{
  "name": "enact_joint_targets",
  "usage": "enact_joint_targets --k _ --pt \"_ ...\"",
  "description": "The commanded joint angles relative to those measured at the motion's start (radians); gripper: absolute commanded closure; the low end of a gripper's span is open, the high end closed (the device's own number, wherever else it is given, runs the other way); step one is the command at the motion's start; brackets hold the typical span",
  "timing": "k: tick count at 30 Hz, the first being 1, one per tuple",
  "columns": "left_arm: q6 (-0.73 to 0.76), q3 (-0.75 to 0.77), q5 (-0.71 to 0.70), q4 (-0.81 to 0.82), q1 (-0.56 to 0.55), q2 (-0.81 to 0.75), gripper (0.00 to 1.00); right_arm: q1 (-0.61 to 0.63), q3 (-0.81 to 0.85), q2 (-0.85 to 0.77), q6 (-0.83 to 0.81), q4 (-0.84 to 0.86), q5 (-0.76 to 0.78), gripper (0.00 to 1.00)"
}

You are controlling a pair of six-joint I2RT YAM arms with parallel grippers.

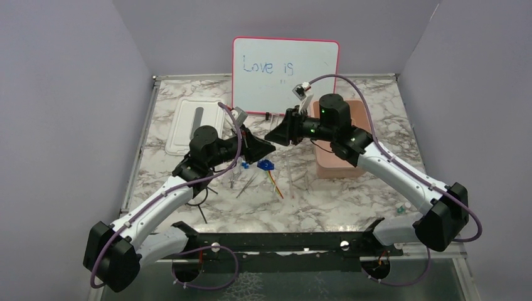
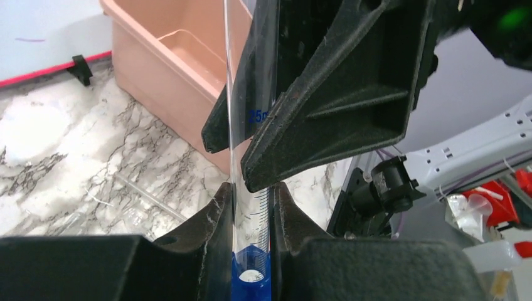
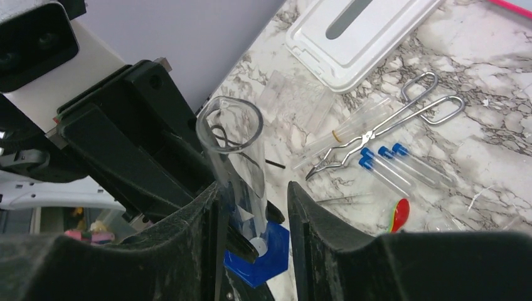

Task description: Organize the chemistry lab equipment

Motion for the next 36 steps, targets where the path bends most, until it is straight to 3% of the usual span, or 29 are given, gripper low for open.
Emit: enact_joint_targets --k 1,5,8,10,14,17,21,26,32,36 --pt "-0.122 0.059 -0.105 0.068 -0.015 0.012 1.0 0.003 -0.061 -0.027 0.105 0.157 0.112 0.59" --pt "-0.135 0.065 -0.114 0.073 -0.019 0.01 1.0 0.003 -0.075 -0.006 0.145 0.201 0.103 0.64" --pt "-0.136 0.061 -0.129 0.077 -0.019 0.002 1.0 0.002 -0.088 0.0 0.177 0.226 0.095 0.74" --pt "-0.133 0.058 -0.141 0.074 -0.019 -0.008 0.85 0.002 -0.08 -0.004 0.18 0.219 0.119 0.81" --pt "-0.082 0.064 -0.227 -0.007 -0.019 -0.054 0.39 -0.005 0.021 -0.012 0.082 0.062 0.18 0.84" --pt "0.008 0.095 -0.332 -0.133 -0.019 -0.104 0.26 -0.065 0.095 -0.017 0.019 -0.046 0.165 0.84" --pt "0.104 0.112 -0.428 -0.231 -0.019 -0.167 0.2 -0.196 0.162 -0.024 -0.062 -0.178 0.097 0.85" --pt "0.167 0.123 -0.447 -0.333 -0.019 -0.196 0.18 -0.334 0.226 -0.006 -0.192 -0.367 0.134 0.85" --pt "0.171 0.12 -0.453 -0.404 -0.019 -0.16 0.18 -0.407 0.204 0.034 -0.273 -0.494 0.387 0.85" --pt "0.176 0.119 -0.453 -0.407 -0.019 -0.137 0.18 -0.418 0.151 0.072 -0.289 -0.507 0.475 0.85"
